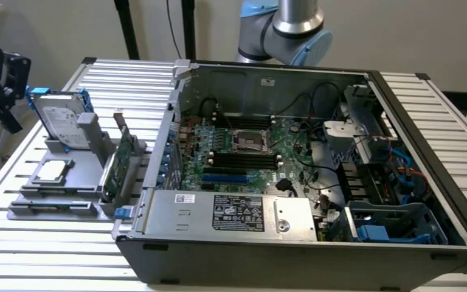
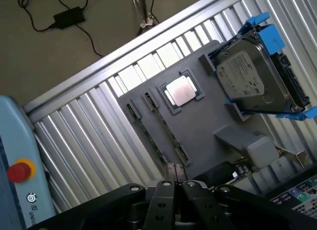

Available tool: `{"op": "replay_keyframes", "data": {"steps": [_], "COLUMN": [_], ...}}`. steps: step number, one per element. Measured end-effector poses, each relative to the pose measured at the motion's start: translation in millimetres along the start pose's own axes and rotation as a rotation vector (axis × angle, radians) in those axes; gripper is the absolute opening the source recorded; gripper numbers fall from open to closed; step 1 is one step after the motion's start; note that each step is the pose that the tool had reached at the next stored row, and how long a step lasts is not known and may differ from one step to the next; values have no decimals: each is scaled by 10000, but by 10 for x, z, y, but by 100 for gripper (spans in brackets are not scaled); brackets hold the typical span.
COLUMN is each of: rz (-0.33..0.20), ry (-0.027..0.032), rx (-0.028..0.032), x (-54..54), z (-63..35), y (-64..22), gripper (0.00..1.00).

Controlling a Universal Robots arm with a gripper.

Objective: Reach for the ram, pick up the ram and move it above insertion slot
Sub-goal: 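Pick up the ram and move it above insertion slot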

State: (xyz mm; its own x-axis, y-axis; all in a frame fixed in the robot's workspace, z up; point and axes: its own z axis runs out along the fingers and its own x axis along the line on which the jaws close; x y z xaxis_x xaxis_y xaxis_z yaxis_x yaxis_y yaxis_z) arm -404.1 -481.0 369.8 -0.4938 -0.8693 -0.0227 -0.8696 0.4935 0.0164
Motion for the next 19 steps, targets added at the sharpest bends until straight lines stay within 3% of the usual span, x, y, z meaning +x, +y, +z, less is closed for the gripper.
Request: {"op": "replay_keyframes", "data": {"steps": [19], "rz": [-3455], "ry": [58], "rx": [-79], "x": [0], "z": [-1], "y": [-1], "gripper": [11]}}
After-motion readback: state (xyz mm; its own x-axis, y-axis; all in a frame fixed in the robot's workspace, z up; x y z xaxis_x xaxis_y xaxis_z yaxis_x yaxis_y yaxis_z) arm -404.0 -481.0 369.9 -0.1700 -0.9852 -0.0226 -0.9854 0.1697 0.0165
